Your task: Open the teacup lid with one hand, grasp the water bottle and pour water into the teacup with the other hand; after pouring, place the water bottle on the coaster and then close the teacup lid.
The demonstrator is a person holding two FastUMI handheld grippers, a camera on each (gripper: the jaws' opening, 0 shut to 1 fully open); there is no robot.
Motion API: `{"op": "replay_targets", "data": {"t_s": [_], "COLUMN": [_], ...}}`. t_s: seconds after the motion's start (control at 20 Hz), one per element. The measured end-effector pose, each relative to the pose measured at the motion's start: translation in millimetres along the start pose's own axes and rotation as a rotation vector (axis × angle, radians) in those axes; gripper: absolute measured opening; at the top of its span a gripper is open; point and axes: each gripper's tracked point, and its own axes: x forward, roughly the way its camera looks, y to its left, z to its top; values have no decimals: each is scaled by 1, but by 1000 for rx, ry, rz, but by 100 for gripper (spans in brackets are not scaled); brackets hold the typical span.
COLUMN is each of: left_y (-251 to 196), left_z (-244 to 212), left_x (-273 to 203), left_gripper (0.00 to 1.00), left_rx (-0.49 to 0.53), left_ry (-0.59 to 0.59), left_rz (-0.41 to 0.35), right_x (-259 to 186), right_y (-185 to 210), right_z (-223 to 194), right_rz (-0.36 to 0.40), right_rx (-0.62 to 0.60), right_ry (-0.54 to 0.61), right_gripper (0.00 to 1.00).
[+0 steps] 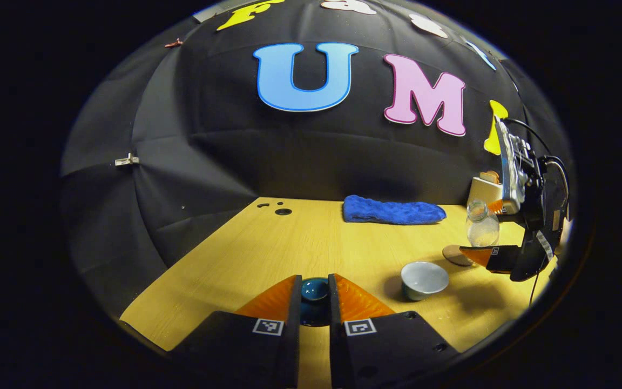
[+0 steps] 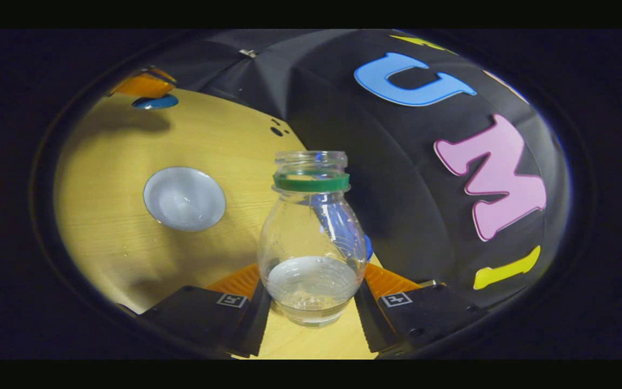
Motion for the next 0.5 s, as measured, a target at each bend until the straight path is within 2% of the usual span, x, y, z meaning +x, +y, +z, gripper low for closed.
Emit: {"op": "replay_targets", "data": {"t_s": [0.15,0.2,0.25,0.5], "left_y": [7,10,14,20], "left_z": [-6,-7,-9,-12], "left_x": [-1,-1,-2,-1], "left_gripper": [27,27,27,27], "left_rx": [3,1,-1,3], "left_ry": [9,9,8,4], "left_rz": [11,14,18,32], "right_x": [1,4,5,9], "right_y": [6,8,10,19], "right_z": [-1,-2,-2,-1], "right_rz": [16,21,22,20], "right_rx": [-89,-117,-146,-296], "right_ry": [12,18,27,37], "right_gripper": [74,78,74,74]}}
